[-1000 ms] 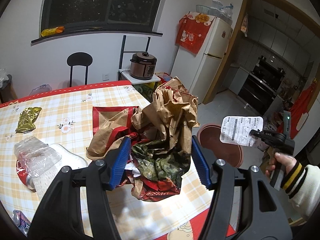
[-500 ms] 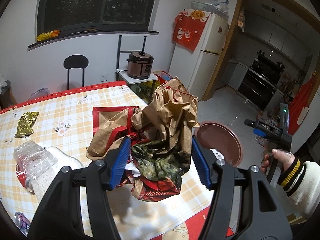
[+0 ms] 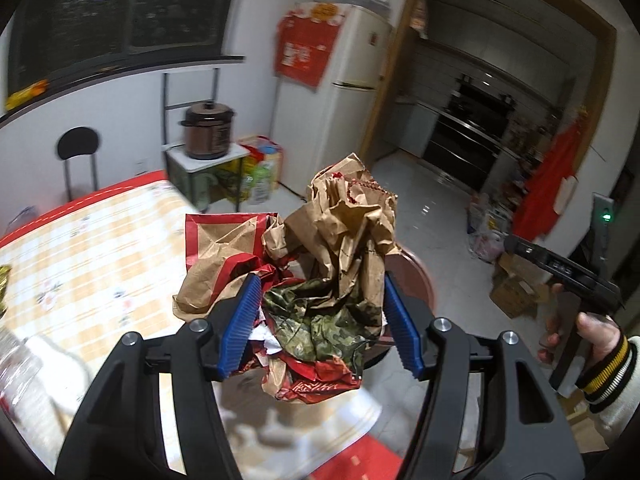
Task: Collect trash
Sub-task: 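Carry the crumpled brown paper over the bin and open the left tool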
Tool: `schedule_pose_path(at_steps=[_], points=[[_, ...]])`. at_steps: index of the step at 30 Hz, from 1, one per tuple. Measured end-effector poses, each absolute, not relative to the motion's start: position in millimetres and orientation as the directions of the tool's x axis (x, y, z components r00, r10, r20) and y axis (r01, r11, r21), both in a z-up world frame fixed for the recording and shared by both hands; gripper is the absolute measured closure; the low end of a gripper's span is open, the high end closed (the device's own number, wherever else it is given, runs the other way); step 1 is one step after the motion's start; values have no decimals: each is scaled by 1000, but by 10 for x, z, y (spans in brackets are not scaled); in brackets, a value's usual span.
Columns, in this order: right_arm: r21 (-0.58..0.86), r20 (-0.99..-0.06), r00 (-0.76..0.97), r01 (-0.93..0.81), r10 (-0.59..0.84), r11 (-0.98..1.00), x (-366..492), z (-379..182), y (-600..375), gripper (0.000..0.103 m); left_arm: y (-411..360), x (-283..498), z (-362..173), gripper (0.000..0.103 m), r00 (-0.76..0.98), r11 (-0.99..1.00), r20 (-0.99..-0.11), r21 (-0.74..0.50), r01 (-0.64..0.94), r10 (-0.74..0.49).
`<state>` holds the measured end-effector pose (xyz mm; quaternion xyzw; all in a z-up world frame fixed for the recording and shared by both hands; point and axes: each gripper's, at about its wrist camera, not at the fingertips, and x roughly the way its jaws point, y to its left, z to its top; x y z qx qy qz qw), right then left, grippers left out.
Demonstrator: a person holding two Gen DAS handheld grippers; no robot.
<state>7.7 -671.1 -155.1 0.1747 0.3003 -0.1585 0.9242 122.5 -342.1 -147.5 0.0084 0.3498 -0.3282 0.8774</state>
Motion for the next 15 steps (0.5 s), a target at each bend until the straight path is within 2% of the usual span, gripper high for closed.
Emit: schedule_pose_path(at_steps=[12, 15], points=[[229, -627, 717, 543, -304, 808, -623, -1563, -7179, 5, -4818, 1755, -1731, 37, 398, 668, -646, -240, 704, -651], [234, -635, 708, 558, -309, 796, -700, -1612, -7226, 5, -5186, 1858, -1778, 31, 371, 633, -641, -237, 737, -672]])
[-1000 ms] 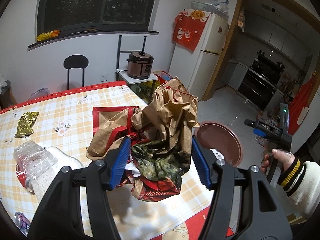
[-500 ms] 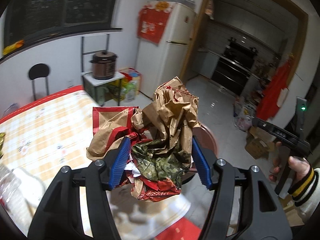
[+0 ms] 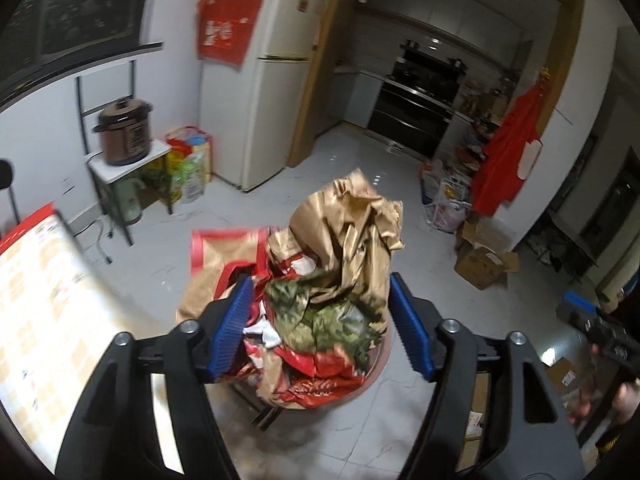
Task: Collect trash
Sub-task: 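Carry the crumpled brown paper over the bin and open the left tool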
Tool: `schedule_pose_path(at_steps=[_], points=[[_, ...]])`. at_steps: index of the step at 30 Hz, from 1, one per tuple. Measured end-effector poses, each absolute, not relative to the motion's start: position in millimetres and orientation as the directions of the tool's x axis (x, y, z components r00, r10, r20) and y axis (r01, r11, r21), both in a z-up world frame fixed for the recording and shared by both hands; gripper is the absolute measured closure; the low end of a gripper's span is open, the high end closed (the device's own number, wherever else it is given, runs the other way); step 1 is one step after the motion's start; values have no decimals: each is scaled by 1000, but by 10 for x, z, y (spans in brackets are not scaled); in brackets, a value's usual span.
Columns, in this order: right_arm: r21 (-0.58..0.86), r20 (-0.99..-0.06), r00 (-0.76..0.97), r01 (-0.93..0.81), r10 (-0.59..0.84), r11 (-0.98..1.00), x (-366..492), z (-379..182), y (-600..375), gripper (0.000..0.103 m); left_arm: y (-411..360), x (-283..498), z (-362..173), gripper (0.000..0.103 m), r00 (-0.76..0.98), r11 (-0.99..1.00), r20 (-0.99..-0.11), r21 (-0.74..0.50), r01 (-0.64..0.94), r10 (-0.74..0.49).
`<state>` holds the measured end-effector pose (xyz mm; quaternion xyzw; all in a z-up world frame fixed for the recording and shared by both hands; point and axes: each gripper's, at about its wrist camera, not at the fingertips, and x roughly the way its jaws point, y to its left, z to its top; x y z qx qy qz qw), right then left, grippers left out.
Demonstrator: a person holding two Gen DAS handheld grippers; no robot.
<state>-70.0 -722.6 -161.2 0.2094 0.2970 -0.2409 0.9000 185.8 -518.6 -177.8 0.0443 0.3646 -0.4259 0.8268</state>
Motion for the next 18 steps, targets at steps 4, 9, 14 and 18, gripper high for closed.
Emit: schedule_pose_path(at_steps=[4, 9, 14, 18], points=[[234, -641, 700, 570, -316, 788, -775, -1637, -7229, 5, -5557, 1983, -1797, 18, 378, 613, -626, -208, 762, -682], [238, -638, 698, 581, -326, 779, -831, -1615, -7219, 5, -5613, 2015, -1679, 8, 385, 605, -600, -217, 766, -702], [249, -625, 713, 566, -316, 786, -793, -1593, -7177, 5, -5396, 1945, -1588, 7, 408, 621, -596, -202, 758, -692], [256, -610, 737, 531, -292, 808, -657, -1548, -7095, 5, -5074, 1861, -1474, 6, 455, 651, -594, -158, 742, -664]])
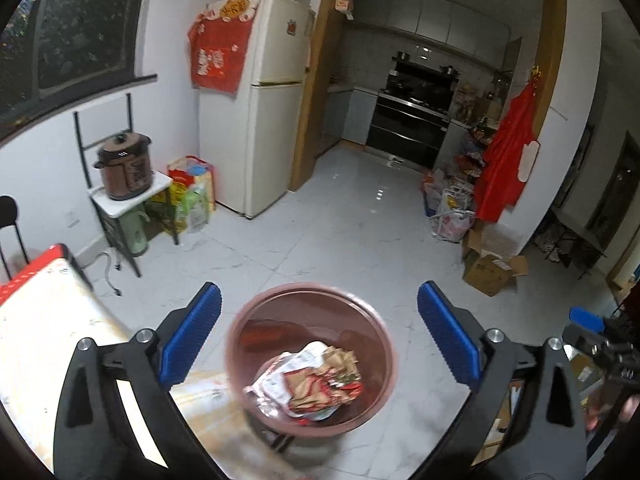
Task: Collect trash
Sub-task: 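Carry the crumpled brown paper over the bin and open the left tool, then move both tools back over the table to the crushed blue can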
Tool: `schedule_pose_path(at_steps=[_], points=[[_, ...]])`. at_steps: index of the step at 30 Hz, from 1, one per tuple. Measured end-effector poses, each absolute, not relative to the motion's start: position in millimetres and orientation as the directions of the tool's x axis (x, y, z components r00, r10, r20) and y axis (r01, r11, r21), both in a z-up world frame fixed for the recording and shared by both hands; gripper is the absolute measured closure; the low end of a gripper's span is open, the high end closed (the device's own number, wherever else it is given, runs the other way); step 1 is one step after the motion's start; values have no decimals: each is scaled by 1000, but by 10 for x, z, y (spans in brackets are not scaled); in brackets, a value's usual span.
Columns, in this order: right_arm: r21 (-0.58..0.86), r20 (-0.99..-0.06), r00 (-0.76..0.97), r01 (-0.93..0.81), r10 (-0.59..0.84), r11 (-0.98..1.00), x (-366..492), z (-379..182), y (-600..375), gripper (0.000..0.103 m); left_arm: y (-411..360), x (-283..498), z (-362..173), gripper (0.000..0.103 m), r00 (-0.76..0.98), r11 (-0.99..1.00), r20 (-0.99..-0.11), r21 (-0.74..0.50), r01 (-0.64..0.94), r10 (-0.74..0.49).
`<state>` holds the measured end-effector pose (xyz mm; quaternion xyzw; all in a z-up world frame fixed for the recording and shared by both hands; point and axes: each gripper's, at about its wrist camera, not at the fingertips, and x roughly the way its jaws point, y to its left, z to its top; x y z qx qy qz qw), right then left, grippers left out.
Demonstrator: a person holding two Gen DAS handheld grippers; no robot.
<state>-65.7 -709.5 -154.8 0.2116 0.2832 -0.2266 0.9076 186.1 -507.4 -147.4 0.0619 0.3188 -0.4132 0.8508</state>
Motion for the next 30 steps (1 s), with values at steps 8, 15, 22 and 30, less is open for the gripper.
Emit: schedule_pose_path(at_steps=[8, 15, 22, 30], points=[[265, -580, 793, 397, -184, 879, -175, -1376, -6619, 5, -3916, 1756, -1115, 6, 605, 780, -572, -102, 618, -554], [271, -557, 829, 229, -42, 935, 232, -1217, -5817, 5, -2336, 1483, -927, 6, 739, 917, -559, -114, 382, -377], [291, -556, 820, 38, 137, 956, 609, -1146, -4757, 5, -614, 909, -898, 6, 817, 997, -573, -63, 38, -67], [294, -594, 735, -182, 328, 938, 899, -1166, -3406, 5, 888, 161, -1168, 6, 752, 964, -643, -80, -254, 145]])
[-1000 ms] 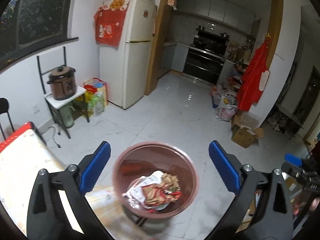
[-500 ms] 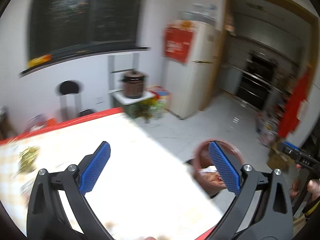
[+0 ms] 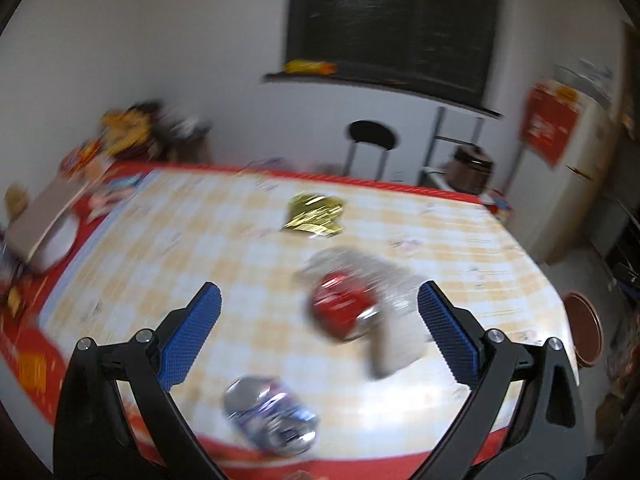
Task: Collect trash
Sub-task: 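Move both tools back over the table to the crushed blue can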
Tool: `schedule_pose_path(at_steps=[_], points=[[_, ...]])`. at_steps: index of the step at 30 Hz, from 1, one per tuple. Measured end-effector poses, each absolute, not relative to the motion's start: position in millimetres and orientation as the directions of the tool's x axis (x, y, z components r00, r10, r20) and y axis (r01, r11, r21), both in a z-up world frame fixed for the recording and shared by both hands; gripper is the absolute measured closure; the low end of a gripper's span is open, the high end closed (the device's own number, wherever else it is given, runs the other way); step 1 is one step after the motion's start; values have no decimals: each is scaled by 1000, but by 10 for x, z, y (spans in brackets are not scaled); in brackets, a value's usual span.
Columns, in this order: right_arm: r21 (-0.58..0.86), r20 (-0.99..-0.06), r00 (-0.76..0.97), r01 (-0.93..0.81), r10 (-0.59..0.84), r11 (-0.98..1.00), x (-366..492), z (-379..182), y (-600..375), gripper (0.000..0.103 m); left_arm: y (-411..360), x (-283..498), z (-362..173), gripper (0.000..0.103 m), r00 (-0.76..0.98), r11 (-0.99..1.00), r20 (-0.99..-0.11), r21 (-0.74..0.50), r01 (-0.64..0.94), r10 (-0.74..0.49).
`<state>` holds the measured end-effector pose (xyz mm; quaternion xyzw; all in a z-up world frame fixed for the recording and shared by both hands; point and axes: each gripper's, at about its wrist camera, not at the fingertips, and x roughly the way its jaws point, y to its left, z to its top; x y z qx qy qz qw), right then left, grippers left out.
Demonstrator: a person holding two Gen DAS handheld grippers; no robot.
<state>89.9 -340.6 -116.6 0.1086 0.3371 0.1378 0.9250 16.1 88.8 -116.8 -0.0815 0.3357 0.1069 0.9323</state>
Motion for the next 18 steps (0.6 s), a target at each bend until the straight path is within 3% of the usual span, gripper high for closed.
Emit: schedule_pose_path(at_steps=[8, 18], points=[[273, -647, 626, -342, 435, 899, 944, -1265, -2255, 5, 1451, -335, -1836, 6, 675, 906, -732, -222, -361, 90], [209, -734, 542, -392, 409, 896, 867, -1493, -1571, 5, 1643, -382, -2645, 8, 597, 914, -802, -252, -318, -14]])
